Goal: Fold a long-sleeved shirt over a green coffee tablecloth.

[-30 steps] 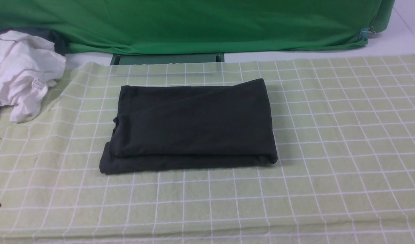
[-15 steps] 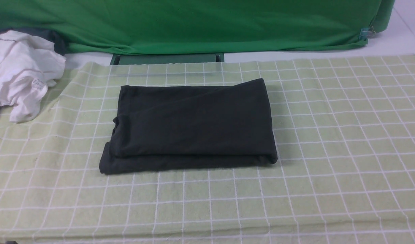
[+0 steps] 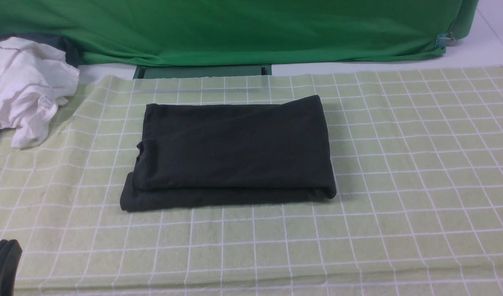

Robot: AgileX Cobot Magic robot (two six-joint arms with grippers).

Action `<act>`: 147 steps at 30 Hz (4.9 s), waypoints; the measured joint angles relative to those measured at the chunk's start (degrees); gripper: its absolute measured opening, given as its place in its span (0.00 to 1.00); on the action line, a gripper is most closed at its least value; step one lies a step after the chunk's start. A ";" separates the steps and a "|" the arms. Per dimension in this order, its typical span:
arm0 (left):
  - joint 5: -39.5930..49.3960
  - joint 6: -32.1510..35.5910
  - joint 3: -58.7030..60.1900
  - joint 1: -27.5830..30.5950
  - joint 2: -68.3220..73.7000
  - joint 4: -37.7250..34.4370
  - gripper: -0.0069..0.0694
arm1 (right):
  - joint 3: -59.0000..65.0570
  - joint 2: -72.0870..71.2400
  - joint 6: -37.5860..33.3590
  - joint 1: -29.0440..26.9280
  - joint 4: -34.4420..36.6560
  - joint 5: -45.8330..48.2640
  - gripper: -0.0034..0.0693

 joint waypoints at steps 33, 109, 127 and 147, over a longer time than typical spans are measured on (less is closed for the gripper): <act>0.00 0.00 0.00 0.00 0.00 4.65 0.11 | 0.00 0.00 -0.86 0.00 -0.22 0.09 0.37; 0.41 0.18 0.00 0.00 0.00 5.10 0.11 | 32.20 -5.27 8.76 -3.40 -9.49 3.35 0.38; 0.41 0.18 0.00 0.00 0.00 5.10 0.11 | 32.20 -5.27 8.76 -3.40 -9.49 3.35 0.38; 0.41 0.18 0.00 0.00 0.00 5.10 0.11 | 32.20 -5.27 8.82 -3.40 -9.44 3.35 0.38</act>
